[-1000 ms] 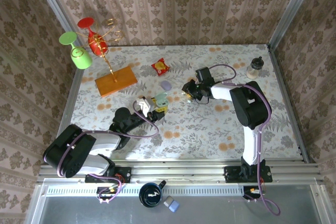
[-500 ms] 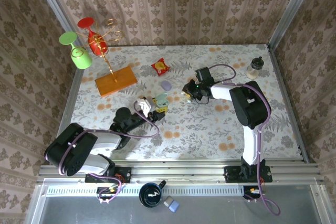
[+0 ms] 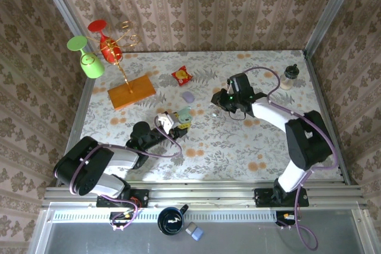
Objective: Insert wireless bluetooth earbuds into charging case
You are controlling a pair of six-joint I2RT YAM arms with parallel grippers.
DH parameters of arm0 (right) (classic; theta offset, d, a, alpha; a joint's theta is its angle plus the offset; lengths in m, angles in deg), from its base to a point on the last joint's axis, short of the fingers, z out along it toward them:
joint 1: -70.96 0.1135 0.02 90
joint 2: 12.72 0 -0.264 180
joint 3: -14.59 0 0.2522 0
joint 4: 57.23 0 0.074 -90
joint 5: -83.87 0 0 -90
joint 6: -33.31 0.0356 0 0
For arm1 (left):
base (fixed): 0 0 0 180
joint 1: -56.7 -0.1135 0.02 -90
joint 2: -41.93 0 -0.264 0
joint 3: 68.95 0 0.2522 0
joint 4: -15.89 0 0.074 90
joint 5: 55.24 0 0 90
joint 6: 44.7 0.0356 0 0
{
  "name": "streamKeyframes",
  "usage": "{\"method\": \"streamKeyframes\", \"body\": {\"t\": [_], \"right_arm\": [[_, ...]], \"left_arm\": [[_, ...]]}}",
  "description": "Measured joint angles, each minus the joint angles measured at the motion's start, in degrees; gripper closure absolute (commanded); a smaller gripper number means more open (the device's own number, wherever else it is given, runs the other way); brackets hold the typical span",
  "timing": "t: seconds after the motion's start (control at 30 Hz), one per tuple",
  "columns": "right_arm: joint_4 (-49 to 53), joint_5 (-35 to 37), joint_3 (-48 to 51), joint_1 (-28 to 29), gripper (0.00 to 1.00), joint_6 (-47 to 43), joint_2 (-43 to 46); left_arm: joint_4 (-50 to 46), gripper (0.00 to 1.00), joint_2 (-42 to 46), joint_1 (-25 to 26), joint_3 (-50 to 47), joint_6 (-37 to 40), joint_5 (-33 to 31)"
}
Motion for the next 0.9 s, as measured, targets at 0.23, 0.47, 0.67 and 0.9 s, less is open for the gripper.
{"method": "streamKeyframes", "body": {"t": [0.23,0.47,0.67,0.9], "right_arm": [[7.37,2.16,1.03,4.31,0.77,-4.83,10.32],[11.61,3.34,1.09,10.56,0.77,-9.97,18.80],[14.23,3.85,-0.98,16.44,0.76,-13.11,18.99],[14.45,3.87,-6.03,21.18,0.76,-15.15,13.88]], "left_arm": [[-0.04,0.72,-1.79,0.39,0.00,1.09,0.13],[0.00,0.72,-1.79,1.09,0.02,1.73,0.22],[0.02,0.72,-1.92,1.53,0.02,2.38,0.33],[0.02,0.72,-2.34,1.75,0.02,2.78,0.46]]}}
